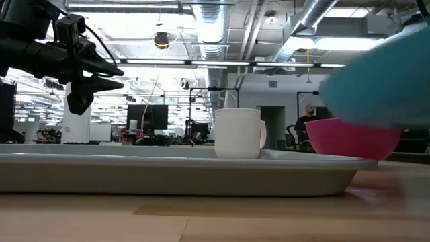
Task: Set up tray
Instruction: Put the blue plate on the gray serving tray below the white mug, then put the red bowl on the blue plate on the gray serving tray, then put the black napkin on the gray serving tray to the right of the blue plate
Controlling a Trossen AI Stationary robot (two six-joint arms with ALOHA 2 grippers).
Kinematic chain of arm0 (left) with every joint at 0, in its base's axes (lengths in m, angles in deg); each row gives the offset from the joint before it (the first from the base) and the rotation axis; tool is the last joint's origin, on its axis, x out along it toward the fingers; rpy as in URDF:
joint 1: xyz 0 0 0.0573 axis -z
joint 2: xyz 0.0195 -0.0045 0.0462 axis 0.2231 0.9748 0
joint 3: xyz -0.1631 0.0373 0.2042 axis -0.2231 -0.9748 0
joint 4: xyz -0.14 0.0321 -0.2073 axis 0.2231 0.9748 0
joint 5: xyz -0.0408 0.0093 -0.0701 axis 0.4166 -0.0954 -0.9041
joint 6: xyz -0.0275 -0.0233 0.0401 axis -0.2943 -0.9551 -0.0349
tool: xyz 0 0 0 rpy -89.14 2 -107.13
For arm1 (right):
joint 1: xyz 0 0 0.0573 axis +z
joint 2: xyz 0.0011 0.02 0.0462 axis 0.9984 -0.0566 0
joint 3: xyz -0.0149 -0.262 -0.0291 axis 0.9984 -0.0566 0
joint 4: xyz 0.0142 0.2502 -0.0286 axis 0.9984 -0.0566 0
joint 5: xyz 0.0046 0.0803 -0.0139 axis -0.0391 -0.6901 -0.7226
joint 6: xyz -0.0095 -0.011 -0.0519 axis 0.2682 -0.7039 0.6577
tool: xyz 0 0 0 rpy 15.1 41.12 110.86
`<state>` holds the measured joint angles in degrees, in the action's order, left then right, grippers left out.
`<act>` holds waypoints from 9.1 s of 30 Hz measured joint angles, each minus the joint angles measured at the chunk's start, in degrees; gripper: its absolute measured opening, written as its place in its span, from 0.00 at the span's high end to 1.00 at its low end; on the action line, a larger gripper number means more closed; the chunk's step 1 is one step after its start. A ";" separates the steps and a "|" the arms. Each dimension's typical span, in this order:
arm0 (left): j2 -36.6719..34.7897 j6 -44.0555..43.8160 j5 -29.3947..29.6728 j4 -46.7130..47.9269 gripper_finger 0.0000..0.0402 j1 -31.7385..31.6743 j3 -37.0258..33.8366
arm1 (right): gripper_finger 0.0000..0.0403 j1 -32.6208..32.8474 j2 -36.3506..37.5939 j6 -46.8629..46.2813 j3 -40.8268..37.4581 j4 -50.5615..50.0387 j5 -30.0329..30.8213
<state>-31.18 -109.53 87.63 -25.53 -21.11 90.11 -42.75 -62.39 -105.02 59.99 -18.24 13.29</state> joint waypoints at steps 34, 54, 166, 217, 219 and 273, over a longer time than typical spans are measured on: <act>0.00 -0.02 0.05 0.30 0.72 -0.01 0.00 | 1.00 -28.81 -41.23 20.27 27.70 10.95 1.67; 0.00 0.17 -1.97 2.59 0.72 -0.01 0.00 | 0.86 -32.17 -44.45 21.76 29.20 10.94 1.49; -0.37 0.08 -2.00 2.22 0.72 0.00 0.04 | 1.00 -25.14 -67.77 105.97 85.68 -29.96 -1.44; -0.40 -6.49 -1.91 2.10 0.72 -0.01 0.04 | 0.98 -25.66 -72.64 98.55 87.19 -25.04 -3.08; -0.40 -6.49 -1.91 2.10 0.72 -0.01 0.04 | 0.96 -25.64 -72.64 98.54 87.19 -25.05 -3.19; -0.42 -7.76 -4.99 1.67 0.72 -0.01 0.00 | 0.89 -27.91 -55.56 85.67 87.23 -20.36 5.13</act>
<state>-31.60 -117.29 82.64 -23.86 -21.12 90.11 -70.66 -117.95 -19.35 147.22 -38.60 18.42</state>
